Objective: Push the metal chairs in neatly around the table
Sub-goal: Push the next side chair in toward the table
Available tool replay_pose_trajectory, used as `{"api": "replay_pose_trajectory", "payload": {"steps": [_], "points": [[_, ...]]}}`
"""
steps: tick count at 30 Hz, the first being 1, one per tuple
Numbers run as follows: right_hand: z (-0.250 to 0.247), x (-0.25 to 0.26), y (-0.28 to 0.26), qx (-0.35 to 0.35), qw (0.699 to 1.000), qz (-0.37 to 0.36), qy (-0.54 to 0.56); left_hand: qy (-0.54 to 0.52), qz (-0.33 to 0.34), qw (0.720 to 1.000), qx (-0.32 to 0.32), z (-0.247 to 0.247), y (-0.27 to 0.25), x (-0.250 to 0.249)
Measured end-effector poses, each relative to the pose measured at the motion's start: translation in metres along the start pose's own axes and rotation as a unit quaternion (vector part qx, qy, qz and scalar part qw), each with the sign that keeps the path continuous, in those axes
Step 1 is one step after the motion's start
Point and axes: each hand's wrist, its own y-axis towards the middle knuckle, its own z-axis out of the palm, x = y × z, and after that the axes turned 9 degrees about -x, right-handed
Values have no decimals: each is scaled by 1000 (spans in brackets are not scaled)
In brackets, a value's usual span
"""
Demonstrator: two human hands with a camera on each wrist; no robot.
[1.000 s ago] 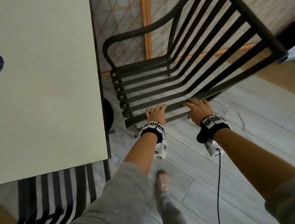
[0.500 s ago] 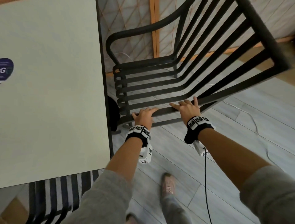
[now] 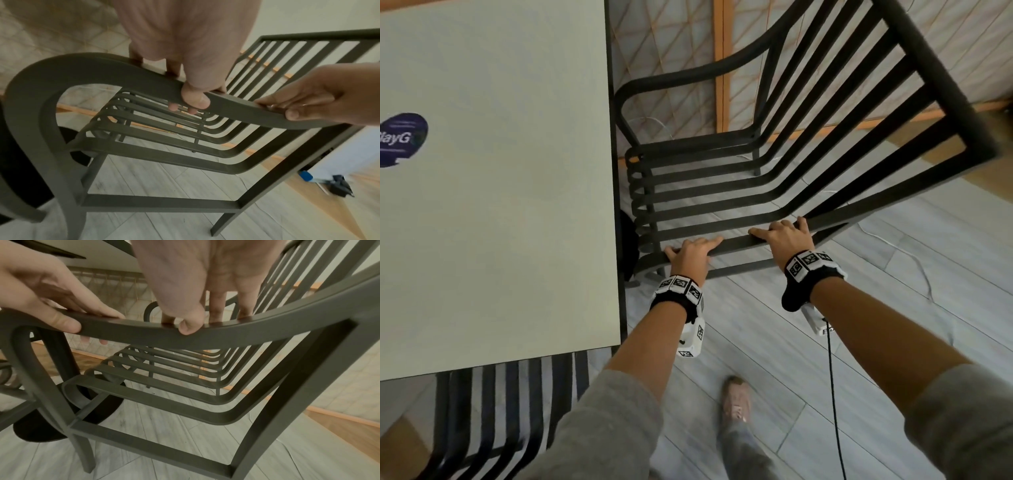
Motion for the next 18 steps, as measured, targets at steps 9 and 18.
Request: {"api": "replay_pose_trajectory", "payload": {"steps": [9, 18], "points": [[6, 12, -58, -6, 999, 36, 1, 45, -33, 998, 36, -26, -61, -8], [-48, 182, -180, -20, 996, -7, 88, -15, 33, 981, 191, -149, -251, 41]]}}
